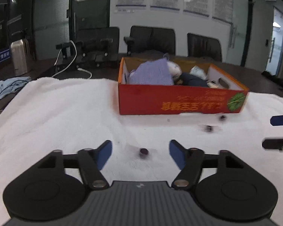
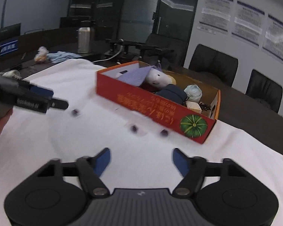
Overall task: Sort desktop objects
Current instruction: 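Grasp a small clear bag with dark item with left tool while right grasps another, then lower bag into box with left tool while right carries its bag toward box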
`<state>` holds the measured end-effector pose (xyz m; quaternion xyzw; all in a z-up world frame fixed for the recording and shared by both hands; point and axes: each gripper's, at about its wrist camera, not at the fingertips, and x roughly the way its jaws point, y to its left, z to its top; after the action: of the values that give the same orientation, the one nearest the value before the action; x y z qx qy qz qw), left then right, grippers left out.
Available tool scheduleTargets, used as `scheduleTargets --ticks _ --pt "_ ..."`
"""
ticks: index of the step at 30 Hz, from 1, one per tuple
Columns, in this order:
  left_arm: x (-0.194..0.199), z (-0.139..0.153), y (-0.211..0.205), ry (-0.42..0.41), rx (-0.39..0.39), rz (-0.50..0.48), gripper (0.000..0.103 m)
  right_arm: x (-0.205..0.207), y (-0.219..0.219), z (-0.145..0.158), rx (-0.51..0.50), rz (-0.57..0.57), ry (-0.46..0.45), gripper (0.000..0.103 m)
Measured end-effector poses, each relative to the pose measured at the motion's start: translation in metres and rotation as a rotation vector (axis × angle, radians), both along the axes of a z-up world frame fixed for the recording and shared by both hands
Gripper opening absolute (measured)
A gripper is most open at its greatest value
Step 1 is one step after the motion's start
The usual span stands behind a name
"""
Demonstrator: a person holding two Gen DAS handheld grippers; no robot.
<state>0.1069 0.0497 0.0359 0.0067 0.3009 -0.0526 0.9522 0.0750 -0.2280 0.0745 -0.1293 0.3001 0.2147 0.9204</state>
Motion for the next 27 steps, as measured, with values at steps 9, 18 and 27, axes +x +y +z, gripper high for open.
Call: scheduleTargets --ticks 9,18,27 --pt "0.024 -0.033 0.003 0.049 -0.015 -0.027 0.052 0.081 0.039 -0.038 0.034 0.091 0.01 0.053" --pt "0.019 -0.03 0.012 0.02 -0.063 0.001 0.006 0.093 0.036 -0.058 0.103 0.027 0.058 0.014" --pt "-0.031 -0.001 -0.021 -0.086 -0.03 -0.115 0.003 0.039 0.012 -0.028 0.108 -0.057 -0.019 0.012"
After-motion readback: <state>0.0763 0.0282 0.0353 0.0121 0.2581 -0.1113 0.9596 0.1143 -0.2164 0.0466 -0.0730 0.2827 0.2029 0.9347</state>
